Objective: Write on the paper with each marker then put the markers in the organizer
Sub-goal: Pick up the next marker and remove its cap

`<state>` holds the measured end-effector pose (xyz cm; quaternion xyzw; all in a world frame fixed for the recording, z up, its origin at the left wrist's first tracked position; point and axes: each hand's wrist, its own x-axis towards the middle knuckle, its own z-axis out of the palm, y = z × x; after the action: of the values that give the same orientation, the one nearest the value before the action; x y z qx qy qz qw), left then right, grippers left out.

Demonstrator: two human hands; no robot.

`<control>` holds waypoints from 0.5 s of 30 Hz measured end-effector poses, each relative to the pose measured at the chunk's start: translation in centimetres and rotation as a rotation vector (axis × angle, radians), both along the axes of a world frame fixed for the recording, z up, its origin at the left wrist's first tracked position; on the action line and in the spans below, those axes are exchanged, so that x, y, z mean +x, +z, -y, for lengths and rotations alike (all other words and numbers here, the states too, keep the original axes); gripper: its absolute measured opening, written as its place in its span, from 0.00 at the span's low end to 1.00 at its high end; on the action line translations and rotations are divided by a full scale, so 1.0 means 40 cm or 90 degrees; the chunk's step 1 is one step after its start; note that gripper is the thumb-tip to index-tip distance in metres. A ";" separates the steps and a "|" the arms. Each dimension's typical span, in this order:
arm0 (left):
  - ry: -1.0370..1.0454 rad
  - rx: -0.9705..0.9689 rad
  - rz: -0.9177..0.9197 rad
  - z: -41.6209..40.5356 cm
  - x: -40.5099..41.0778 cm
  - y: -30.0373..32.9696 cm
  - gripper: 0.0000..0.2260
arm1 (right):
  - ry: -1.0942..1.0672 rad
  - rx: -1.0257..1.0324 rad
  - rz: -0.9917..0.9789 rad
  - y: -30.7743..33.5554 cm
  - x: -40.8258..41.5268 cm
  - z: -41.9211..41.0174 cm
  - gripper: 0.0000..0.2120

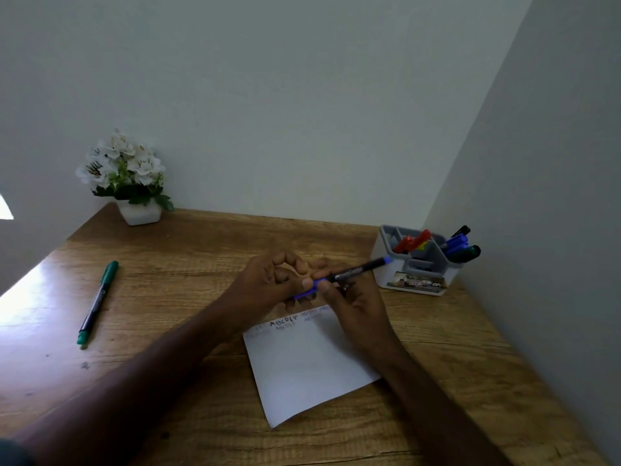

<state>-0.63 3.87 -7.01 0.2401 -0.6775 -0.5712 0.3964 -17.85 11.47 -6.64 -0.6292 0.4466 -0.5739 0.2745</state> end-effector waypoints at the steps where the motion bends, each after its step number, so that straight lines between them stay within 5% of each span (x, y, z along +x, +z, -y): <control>1: 0.012 -0.027 0.028 0.000 -0.001 -0.001 0.09 | -0.019 0.003 0.017 0.001 -0.006 0.000 0.08; 4: 0.047 -0.100 0.066 0.006 -0.009 0.002 0.06 | -0.120 0.006 -0.014 0.008 -0.030 -0.004 0.08; 12: 0.040 -0.210 0.227 0.068 -0.085 0.094 0.09 | -0.364 -0.113 -0.391 0.238 -0.156 -0.001 0.06; 15: 0.029 -0.293 0.269 0.097 -0.142 0.135 0.08 | -0.430 0.011 -0.519 0.356 -0.234 0.016 0.09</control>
<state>-6.30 -0.01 -1.62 0.2723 -0.8507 -0.3316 0.3035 -27.19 10.83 7.60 -0.6203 0.6994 -0.3354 -0.1167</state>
